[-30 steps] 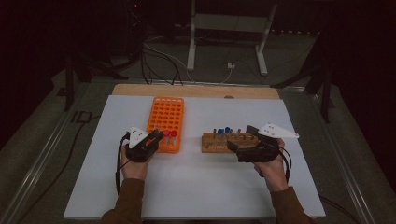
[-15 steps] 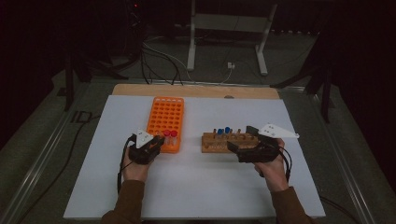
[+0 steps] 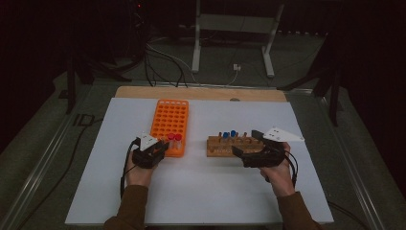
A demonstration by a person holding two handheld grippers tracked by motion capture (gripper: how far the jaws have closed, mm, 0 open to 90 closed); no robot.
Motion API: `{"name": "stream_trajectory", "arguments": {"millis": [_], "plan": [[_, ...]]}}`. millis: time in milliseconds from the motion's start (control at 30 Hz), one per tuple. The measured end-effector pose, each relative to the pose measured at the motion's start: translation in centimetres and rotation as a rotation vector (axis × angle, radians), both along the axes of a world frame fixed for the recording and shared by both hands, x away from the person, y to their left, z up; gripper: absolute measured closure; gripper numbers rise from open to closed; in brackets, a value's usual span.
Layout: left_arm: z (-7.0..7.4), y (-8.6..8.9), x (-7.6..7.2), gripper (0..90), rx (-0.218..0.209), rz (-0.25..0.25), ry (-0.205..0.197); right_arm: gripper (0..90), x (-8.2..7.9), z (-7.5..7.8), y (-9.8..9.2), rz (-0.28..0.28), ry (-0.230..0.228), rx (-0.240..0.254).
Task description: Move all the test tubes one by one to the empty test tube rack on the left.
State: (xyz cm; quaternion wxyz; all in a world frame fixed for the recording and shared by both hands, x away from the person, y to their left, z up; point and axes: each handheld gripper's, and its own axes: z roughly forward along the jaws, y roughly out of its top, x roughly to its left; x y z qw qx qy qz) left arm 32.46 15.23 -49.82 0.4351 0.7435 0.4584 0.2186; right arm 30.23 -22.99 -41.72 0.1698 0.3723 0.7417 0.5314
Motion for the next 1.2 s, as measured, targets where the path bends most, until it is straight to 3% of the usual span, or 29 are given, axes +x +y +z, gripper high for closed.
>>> {"name": "stream_trajectory", "arguments": {"millis": [133, 433, 567, 733, 933, 1067, 1200], "plan": [[0.2, 0.5, -0.2, 63.9, -0.033, 0.016, 0.01, 0.0, 0.1, -0.1, -0.2, -0.009, 0.003, 0.002], [1.8, 1.9, -1.2, 49.2, -0.19, 0.013, -0.002, 0.0, 0.6, -0.6, -0.8, -0.043, 0.017, 0.007], [2.6, 2.0, -1.5, 35.5, -0.25, 0.014, -0.018, 3.1, 1.0, -0.9, -1.3, -0.072, 0.02, 0.007], [3.6, 1.3, -1.7, 17.5, -0.224, 0.01, -0.046, 8.1, 1.7, -1.0, -1.9, -0.116, 0.011, -0.011], [4.2, 0.8, -1.8, 3.2, -0.219, 0.019, -0.067, 20.8, 2.9, -1.7, -2.0, -0.146, 0.013, -0.047], [4.5, 0.8, -1.9, 1.4, -0.222, 0.019, -0.088, 31.3, 3.4, -2.5, -1.4, -0.142, 0.021, -0.08], [4.7, 0.6, -2.0, 1.4, -0.22, 0.015, -0.092, 49.3, 3.6, -3.3, -0.6, -0.129, 0.01, -0.119]]}}
